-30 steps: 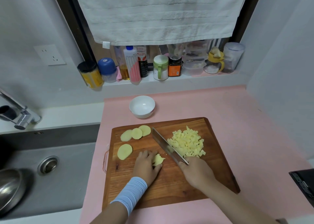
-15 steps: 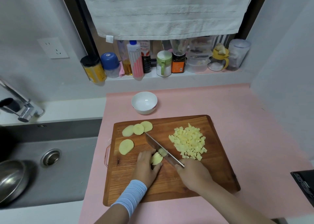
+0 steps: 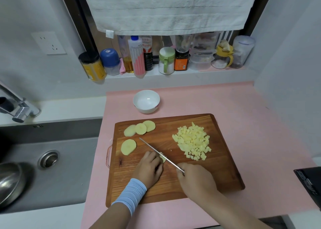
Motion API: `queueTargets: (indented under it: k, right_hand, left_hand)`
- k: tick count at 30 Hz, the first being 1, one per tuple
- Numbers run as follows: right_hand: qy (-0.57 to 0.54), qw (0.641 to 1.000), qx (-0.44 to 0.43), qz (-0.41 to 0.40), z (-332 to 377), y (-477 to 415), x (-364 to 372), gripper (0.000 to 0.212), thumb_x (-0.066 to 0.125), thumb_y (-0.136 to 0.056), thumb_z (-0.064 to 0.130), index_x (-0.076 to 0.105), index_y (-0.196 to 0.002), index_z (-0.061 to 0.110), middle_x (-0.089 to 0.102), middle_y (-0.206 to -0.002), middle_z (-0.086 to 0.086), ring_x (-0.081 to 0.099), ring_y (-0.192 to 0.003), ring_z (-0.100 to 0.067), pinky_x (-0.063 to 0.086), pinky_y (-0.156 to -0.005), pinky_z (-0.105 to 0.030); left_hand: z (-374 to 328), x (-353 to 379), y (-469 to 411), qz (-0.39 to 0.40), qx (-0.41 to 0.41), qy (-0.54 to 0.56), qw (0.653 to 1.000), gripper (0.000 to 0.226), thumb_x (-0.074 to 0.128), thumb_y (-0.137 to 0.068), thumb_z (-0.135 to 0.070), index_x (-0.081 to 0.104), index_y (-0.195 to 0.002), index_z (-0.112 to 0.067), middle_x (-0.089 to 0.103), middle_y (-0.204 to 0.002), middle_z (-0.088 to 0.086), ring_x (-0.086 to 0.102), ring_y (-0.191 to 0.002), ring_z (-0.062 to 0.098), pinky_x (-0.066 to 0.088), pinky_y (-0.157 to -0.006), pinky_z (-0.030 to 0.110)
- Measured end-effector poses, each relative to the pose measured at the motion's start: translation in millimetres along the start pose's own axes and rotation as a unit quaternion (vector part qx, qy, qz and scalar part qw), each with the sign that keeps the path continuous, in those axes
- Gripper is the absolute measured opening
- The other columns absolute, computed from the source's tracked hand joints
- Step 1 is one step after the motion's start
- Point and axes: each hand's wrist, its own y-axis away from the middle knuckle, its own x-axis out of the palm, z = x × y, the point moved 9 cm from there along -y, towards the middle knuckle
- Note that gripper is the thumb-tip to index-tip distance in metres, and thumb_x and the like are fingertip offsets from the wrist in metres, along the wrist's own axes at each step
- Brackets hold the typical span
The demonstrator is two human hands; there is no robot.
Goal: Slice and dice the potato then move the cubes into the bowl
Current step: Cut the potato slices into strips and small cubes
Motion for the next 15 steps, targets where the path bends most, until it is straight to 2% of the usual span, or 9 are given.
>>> queueTargets:
  k: [7,11,13,15]
  right_hand:
    - [0.017,0.999,0.028,0.025,-10,0,6,0.028,0.042,-0.103,0.039,0.068,-0.102,0.028,0.069,-0.087,0.008,0.066,-0.082,-0.016,0.055,-0.073,-0.033]
    - [-0.012,0.997,0.048,0.057,-10,-10,14,0.028,0.044,-0.104,0.039,0.067,-0.094,0.026,0.063,-0.080,0.010,0.061,-0.074,-0.017,0.049,-0.068,-0.029]
    - [-0.023,0.995,0.055,0.075,-7,-17,20,0.027,0.045,-0.104,0.038,0.065,-0.091,0.026,0.065,-0.083,0.008,0.064,-0.079,-0.019,0.051,-0.072,-0.030]
    - [-0.033,0.995,0.058,0.079,-2,-24,24,0.028,0.045,-0.104,0.037,0.069,-0.097,0.024,0.069,-0.088,0.005,0.067,-0.085,-0.020,0.054,-0.076,-0.032]
  left_hand:
    - [4,-1,2,-0.008,-0.010,0.038,0.999,0.007,0.069,-0.085,-0.009,0.065,-0.081,-0.011,0.056,-0.088,-0.002,0.051,-0.087,0.017,0.049,-0.078,0.027]
    - [5,-2,1,-0.015,-0.018,0.046,0.999,0.008,0.070,-0.085,-0.008,0.065,-0.080,-0.012,0.055,-0.087,-0.002,0.050,-0.086,0.015,0.048,-0.076,0.025]
    - [5,-2,2,-0.018,-0.018,0.050,0.998,0.008,0.070,-0.085,-0.008,0.065,-0.081,-0.011,0.056,-0.088,-0.002,0.050,-0.087,0.015,0.048,-0.078,0.024]
    - [4,-3,2,-0.021,-0.015,0.052,0.998,0.007,0.070,-0.086,-0.008,0.065,-0.081,-0.011,0.056,-0.089,-0.002,0.051,-0.087,0.015,0.048,-0.078,0.024]
